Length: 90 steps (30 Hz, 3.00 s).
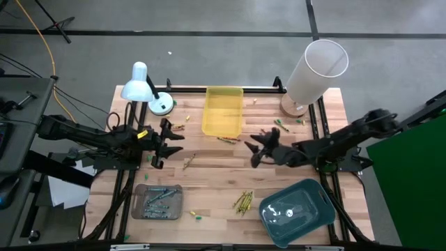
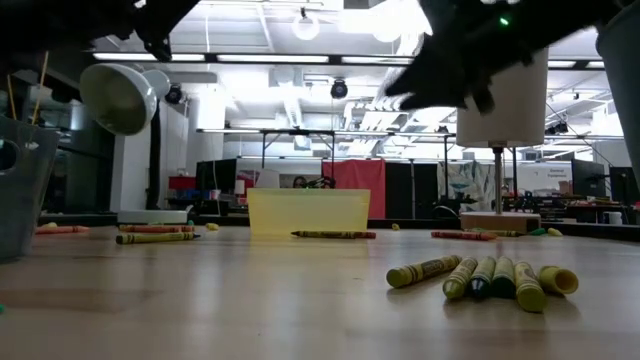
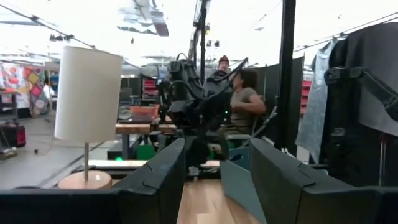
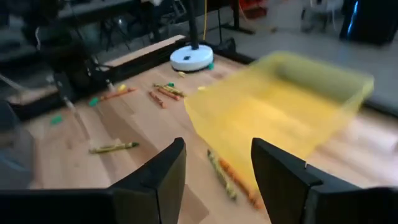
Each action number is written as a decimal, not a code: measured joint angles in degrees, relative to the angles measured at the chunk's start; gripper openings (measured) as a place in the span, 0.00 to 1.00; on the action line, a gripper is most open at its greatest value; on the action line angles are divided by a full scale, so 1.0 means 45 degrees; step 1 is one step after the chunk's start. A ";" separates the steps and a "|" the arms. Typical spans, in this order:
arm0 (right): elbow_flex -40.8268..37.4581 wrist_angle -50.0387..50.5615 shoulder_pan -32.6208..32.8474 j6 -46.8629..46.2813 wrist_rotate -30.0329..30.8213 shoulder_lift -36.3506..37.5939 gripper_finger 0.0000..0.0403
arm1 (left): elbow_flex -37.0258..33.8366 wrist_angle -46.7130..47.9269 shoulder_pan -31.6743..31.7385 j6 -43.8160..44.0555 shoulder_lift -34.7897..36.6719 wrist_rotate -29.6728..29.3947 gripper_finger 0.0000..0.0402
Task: Sort crayons
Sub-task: Put the green crayon into the yellow bin
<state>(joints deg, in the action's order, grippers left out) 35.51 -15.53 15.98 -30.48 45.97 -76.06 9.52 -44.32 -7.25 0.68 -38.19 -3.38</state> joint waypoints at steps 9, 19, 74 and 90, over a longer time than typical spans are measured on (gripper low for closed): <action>-0.0485 -0.0053 -0.0750 -0.0600 -0.1635 0.0285 0.44 | 0.0000 0.0364 -0.0004 0.0031 -0.0726 0.0078 0.40; -0.0166 -0.1405 -0.0539 0.2919 -0.3593 0.0285 0.44 | 0.0000 0.0565 -0.0004 0.0468 -0.0828 0.0121 0.40; -0.0151 -0.1741 -0.0540 0.3077 -0.3501 0.0226 0.44 | 0.3444 0.9534 -0.0265 0.4344 -0.2744 -0.2398 0.40; -0.0151 -0.1700 -0.0722 0.2442 -0.3610 0.0226 0.44 | 0.6588 1.5303 -0.1602 1.0591 -0.8573 -0.3713 0.40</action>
<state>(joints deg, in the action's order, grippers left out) 34.83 -23.18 12.73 -19.49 29.73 -75.05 39.16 24.55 -14.46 48.34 -76.76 -20.09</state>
